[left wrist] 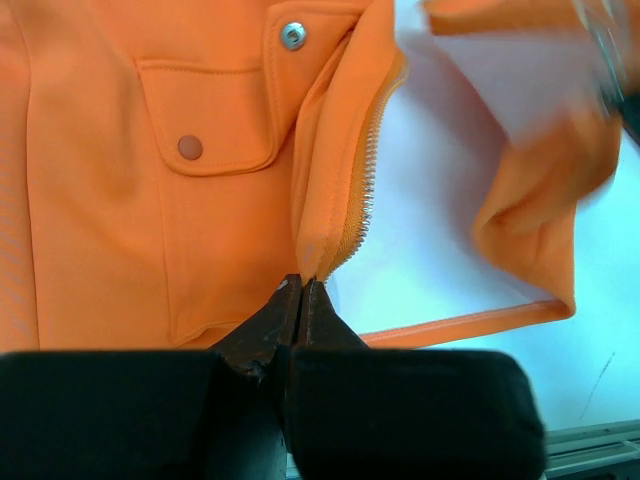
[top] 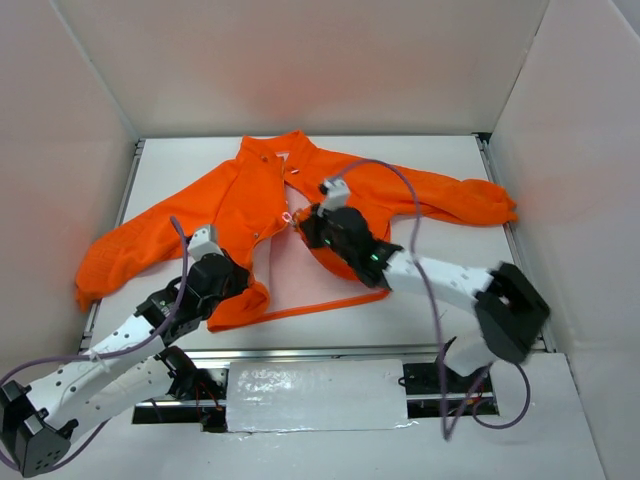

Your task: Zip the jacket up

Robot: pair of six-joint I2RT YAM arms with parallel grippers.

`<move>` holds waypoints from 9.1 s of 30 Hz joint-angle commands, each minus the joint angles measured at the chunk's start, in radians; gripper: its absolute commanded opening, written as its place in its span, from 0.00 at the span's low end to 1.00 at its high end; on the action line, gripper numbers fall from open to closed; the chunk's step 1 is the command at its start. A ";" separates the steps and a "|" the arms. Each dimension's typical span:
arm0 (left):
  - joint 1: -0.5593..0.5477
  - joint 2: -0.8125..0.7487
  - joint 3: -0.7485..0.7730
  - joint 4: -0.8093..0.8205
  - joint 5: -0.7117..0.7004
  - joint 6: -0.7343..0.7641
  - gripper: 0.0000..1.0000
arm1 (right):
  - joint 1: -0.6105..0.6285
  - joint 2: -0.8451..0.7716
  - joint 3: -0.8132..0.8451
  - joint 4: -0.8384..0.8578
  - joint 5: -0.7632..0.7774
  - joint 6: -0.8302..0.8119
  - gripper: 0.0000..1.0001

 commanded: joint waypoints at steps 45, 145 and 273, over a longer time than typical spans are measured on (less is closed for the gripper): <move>0.005 0.021 0.025 0.009 -0.013 0.056 0.00 | 0.115 0.046 -0.130 0.130 0.521 -0.250 0.00; -0.095 0.026 -0.173 0.785 0.259 0.210 0.00 | 0.379 -0.428 -0.562 0.288 0.308 0.398 0.00; -0.107 -0.295 -0.033 0.019 -0.203 0.056 0.00 | 0.033 0.044 -0.600 1.153 -0.126 -0.054 0.00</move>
